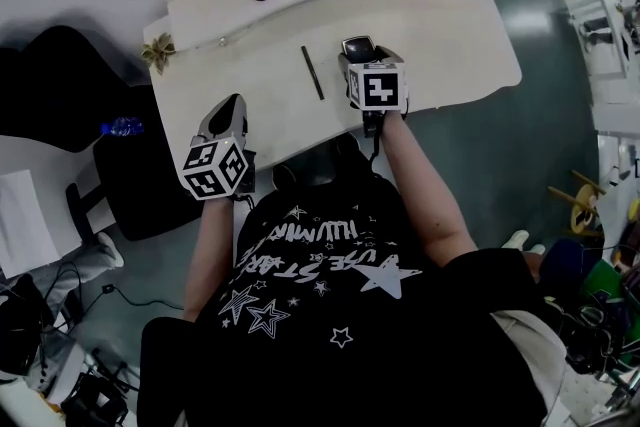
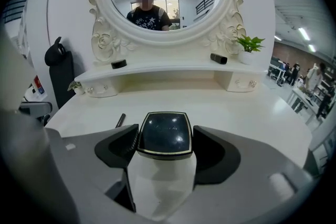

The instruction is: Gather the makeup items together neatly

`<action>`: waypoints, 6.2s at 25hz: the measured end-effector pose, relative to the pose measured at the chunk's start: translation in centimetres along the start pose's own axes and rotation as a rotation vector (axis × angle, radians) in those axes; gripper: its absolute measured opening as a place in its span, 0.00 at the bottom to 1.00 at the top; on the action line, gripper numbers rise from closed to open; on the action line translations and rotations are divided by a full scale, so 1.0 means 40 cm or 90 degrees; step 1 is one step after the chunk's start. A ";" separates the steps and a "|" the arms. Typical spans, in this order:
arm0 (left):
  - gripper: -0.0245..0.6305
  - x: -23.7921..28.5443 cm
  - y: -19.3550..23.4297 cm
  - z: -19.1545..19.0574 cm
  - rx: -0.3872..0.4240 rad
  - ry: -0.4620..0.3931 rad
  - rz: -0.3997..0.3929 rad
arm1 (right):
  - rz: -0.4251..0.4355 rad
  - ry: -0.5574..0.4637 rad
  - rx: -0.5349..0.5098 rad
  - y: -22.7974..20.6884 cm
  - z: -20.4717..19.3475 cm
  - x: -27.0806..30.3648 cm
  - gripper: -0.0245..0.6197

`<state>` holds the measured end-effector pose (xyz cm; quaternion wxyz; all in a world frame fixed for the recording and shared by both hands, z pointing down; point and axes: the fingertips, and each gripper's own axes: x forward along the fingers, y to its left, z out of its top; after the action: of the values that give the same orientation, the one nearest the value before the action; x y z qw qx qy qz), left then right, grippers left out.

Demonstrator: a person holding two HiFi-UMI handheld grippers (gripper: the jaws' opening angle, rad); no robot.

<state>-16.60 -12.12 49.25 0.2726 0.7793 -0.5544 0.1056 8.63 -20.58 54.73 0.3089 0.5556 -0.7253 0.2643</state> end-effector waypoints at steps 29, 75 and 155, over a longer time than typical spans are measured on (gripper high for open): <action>0.04 -0.040 0.039 -0.038 -0.009 0.010 -0.006 | 0.006 0.067 -0.037 0.065 -0.089 0.041 0.59; 0.04 -0.118 0.294 0.029 -0.095 -0.060 0.132 | 0.127 -0.081 -0.161 0.403 0.431 0.199 0.50; 0.04 0.199 -0.206 -0.080 -0.011 0.064 0.006 | 0.137 0.015 -0.099 -0.143 -0.073 0.039 0.43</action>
<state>-5.68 -14.85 53.05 0.3061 0.7680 -0.5445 0.1413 14.35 -20.84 58.07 0.3291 0.4458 -0.7954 0.2454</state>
